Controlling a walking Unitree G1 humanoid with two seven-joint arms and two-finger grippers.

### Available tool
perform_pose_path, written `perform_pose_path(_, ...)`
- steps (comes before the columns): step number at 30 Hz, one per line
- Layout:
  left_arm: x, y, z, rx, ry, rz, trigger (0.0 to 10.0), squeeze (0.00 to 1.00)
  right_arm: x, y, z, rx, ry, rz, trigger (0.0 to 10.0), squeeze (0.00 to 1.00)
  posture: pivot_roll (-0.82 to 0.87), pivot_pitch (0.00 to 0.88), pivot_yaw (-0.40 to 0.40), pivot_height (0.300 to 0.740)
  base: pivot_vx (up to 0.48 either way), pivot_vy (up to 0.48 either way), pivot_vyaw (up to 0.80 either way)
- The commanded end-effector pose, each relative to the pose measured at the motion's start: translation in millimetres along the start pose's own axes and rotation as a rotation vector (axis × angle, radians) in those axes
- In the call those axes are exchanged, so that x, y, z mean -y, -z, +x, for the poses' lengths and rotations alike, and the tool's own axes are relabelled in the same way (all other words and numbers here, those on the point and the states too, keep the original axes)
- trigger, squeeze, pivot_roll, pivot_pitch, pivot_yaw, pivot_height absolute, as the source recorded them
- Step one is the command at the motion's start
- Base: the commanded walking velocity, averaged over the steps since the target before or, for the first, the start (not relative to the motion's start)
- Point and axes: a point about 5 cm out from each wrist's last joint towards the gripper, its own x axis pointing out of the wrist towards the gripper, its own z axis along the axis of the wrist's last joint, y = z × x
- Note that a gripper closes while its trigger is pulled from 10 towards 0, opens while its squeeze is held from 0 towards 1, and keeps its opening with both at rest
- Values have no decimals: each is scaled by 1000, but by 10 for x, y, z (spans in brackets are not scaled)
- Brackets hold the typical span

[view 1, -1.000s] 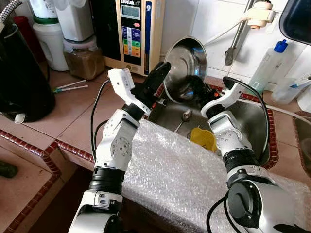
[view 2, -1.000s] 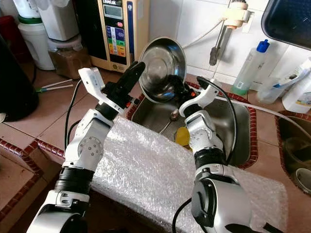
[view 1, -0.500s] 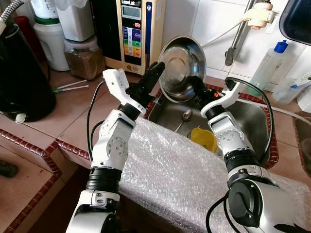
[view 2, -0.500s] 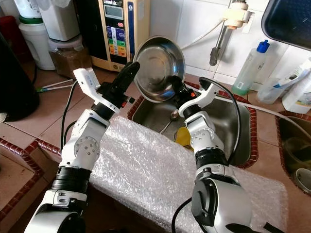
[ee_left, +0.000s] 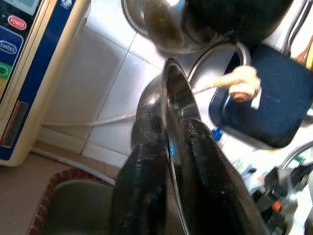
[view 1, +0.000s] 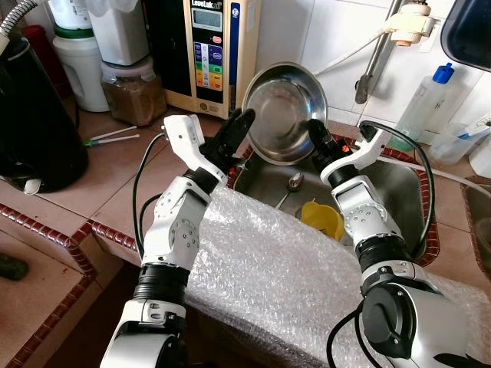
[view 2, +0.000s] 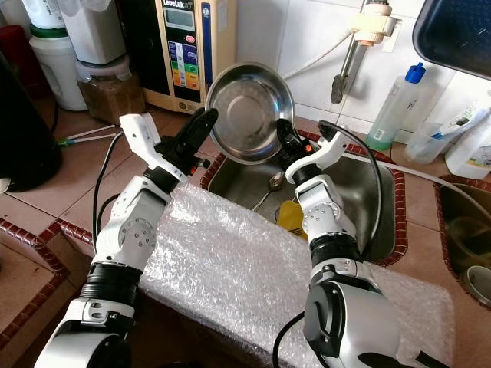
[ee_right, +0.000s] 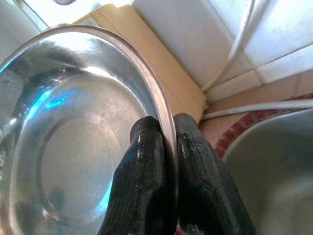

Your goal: Kitchen organization

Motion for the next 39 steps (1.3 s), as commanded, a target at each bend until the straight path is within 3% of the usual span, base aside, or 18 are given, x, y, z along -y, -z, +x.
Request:
perform_pose_path(1,114,61,45,-34,61,46,10000,1000,92,-131,10,31,125,-89,0,0,72,0,-37,740,0,0,0)
perform_pose_path(10,37,208,-37,-129,34,113,10000,1000,243,-168,-42,28,283,-199,0,0,79,0,-39,740,0,0,0)
perform_pose_path(13,-25,333,-129,-225,-2,137,10000,1000,419,-147,-140,-3,429,-234,0,0,89,0,-40,740,0,0,0)
perform_pose_path(17,-58,395,-217,-263,-3,155,10000,1000,571,-126,-249,-37,554,-287,0,0,97,0,-43,740,0,0,0)
perform_pose_path(18,-107,442,-293,-290,-22,175,10000,1000,682,-123,-340,-58,642,-323,0,0,101,0,-42,740,0,0,0)
perform_pose_path(21,-181,510,-397,-329,-46,194,10000,1000,795,-122,-444,-80,729,-369,0,0,100,0,-41,740,0,0,0)
perform_pose_path(27,-226,605,-510,-391,-52,215,10000,1000,957,-119,-622,-120,813,-479,0,0,92,0,-37,740,0,0,0)
perform_pose_path(35,-190,671,-528,-427,-19,221,10000,1000,1085,34,-816,-197,855,-485,0,0,90,0,-32,740,0,0,0)
perform_pose_path(36,-185,682,-532,-435,-12,219,10000,1000,1091,52,-829,-204,854,-481,0,153,90,0,-32,740,0,0,0)
perform_pose_path(37,-181,695,-537,-445,-5,220,10000,1000,1096,65,-837,-208,854,-477,0,1000,90,0,-32,740,0,0,0)
perform_pose_path(38,-179,707,-542,-454,2,226,10000,1000,1097,75,-841,-214,852,-475,667,1000,89,0,-30,740,0,0,0)
perform_pose_path(39,-178,720,-545,-463,10,234,10000,1000,1097,90,-845,-220,852,-473,10000,1000,89,0,-29,740,0,0,0)
